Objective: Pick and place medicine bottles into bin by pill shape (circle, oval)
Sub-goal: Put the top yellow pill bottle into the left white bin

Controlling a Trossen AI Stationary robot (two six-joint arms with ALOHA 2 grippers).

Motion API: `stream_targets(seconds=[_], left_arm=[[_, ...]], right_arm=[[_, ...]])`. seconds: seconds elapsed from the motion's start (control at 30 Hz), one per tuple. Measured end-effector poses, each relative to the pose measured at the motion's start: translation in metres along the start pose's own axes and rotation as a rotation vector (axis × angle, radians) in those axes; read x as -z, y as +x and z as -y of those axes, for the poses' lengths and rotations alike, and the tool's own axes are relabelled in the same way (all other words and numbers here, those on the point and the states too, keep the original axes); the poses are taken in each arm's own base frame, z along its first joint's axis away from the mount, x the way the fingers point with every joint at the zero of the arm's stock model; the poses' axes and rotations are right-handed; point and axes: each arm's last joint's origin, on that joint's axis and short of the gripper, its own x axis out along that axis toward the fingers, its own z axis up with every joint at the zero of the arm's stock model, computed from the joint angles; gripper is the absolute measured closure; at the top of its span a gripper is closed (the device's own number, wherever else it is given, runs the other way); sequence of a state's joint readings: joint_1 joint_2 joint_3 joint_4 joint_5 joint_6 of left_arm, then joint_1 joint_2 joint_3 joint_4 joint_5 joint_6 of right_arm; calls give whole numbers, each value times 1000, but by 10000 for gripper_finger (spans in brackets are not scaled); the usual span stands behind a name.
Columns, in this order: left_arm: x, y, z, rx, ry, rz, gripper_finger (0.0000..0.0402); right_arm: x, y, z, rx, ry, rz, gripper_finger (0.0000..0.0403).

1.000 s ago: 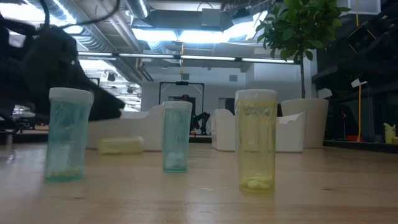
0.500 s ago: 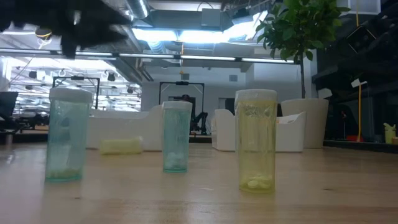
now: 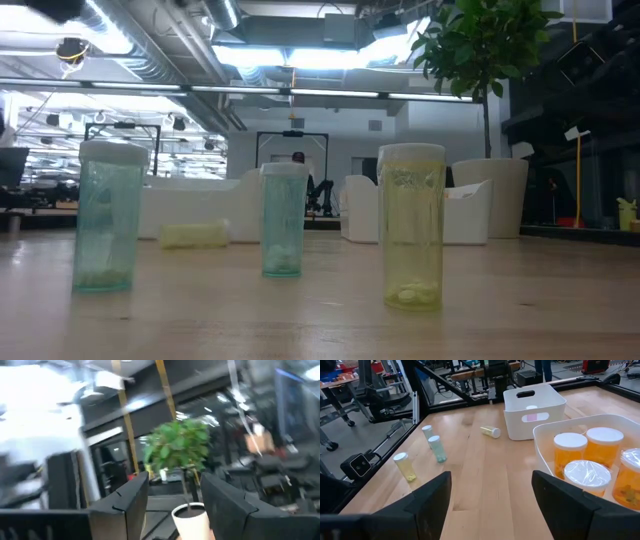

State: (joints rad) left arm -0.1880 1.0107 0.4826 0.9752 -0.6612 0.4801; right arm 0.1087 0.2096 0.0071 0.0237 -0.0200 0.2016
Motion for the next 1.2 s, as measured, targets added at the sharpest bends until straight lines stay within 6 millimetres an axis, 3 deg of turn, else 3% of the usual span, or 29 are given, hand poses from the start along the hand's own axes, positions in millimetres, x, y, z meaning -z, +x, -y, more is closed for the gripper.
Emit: stream_targets(seconds=[0.2,0.37,0.57,0.77,1.2], left_arm=[[-33,57,-18,183,136,-222,228],[-54,94,-39,235,30,-518,228],[-65,124,-39,335,-169,-787,228],[-72,126,-32,332,-436,-1041,228],[-57,103,-24,189,-563,-1418,228]], right_arm=[[0,0,0,0,0,0,124],[0,0,0,0,0,0,124],[0,0,0,0,0,0,124],[0,0,0,0,0,0,124],[0,0,0,0,0,0,124]])
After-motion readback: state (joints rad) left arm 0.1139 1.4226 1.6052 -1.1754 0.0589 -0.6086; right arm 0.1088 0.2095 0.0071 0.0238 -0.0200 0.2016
